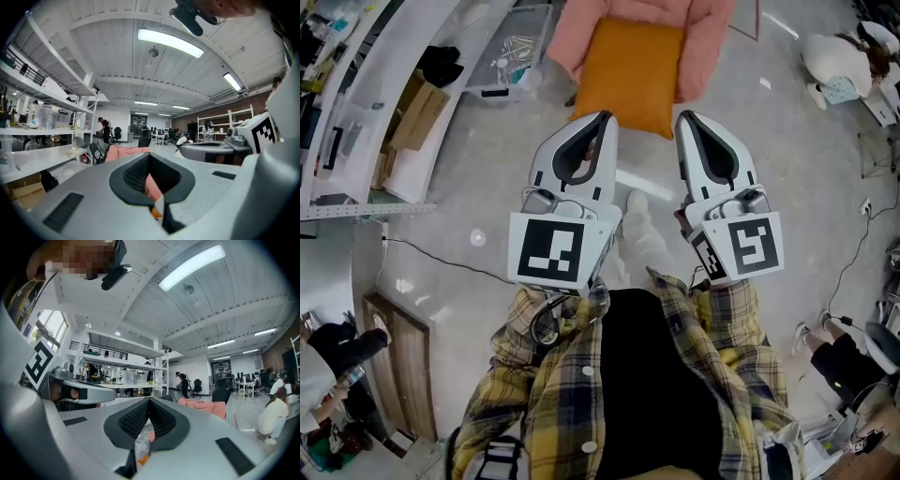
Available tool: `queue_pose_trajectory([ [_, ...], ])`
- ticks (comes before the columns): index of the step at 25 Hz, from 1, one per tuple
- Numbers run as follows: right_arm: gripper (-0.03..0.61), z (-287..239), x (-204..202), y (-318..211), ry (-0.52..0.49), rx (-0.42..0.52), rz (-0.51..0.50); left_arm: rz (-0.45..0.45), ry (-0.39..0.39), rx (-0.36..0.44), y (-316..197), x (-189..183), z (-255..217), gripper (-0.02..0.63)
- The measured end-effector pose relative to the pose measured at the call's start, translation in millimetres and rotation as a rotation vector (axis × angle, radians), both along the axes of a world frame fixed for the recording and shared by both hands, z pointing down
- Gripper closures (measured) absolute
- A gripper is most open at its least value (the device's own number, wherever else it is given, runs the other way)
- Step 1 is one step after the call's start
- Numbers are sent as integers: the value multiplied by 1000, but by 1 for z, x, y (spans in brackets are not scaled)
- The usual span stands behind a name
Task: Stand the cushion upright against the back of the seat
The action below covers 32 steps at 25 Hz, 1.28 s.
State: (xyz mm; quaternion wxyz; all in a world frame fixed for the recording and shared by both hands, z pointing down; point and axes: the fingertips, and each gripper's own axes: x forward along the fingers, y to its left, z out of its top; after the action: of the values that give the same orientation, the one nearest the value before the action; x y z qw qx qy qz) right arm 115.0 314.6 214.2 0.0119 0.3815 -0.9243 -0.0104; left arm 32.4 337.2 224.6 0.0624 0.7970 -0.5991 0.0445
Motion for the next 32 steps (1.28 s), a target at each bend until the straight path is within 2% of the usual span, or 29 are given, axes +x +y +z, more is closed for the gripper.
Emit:
queue_pose_trajectory([
  [16,561,-6,9,-157,-10,18,-69,-103,19,65,-150,7,-19,611],
  [26,561,-2,-3,-202,3,11,-110,-150,14,51,-191,-11,-16,611],
  [32,561,7,-28,-223,20,9,-85,-120,22,47,-219,-36,-7,611],
])
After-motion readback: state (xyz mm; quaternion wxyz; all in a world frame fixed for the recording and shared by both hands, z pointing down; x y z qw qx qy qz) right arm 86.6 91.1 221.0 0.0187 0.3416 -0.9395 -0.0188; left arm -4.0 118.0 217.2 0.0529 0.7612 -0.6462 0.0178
